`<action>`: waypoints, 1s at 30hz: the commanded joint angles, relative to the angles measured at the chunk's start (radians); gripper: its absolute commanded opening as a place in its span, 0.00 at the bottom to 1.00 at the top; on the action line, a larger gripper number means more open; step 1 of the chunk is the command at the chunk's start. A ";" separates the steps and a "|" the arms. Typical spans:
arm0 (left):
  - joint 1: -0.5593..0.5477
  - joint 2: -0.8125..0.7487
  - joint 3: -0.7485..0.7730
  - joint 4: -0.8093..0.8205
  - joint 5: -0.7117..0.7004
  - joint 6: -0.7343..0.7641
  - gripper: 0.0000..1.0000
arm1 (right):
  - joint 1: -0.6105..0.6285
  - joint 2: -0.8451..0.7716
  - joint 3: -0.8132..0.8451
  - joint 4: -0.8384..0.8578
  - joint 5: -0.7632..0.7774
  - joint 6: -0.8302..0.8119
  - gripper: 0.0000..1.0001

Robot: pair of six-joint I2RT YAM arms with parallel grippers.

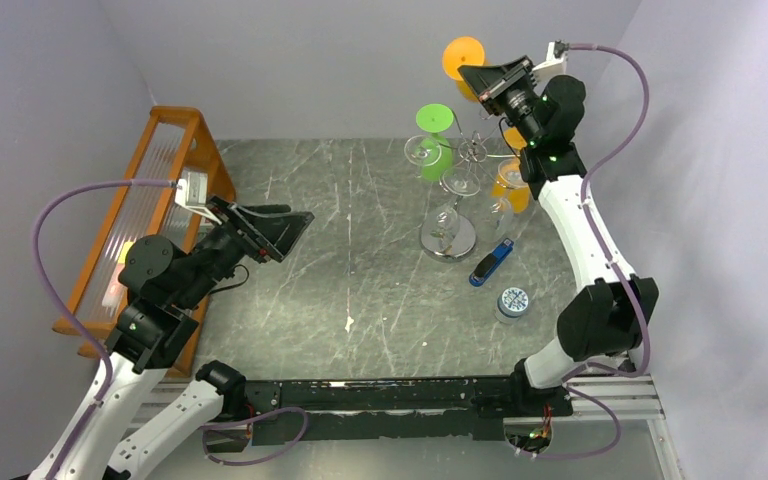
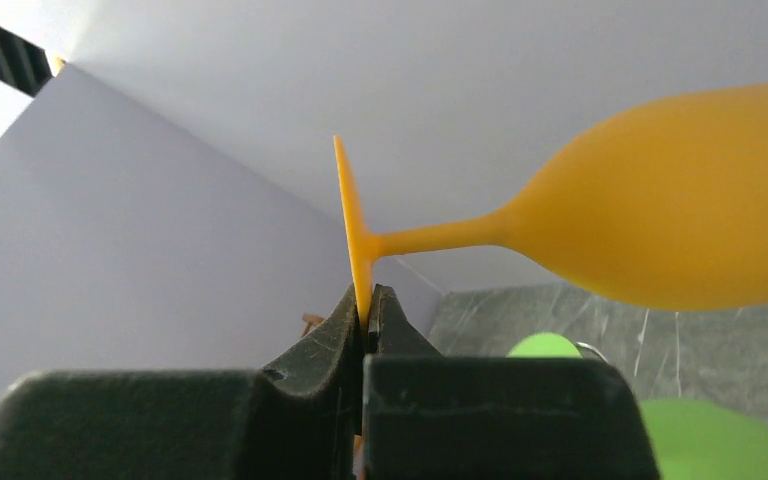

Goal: Place the wine glass upside down on the wine glass rack

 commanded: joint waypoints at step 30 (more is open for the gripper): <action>-0.002 -0.018 0.001 -0.089 -0.127 -0.020 0.83 | -0.084 -0.014 -0.058 -0.324 -0.082 0.223 0.00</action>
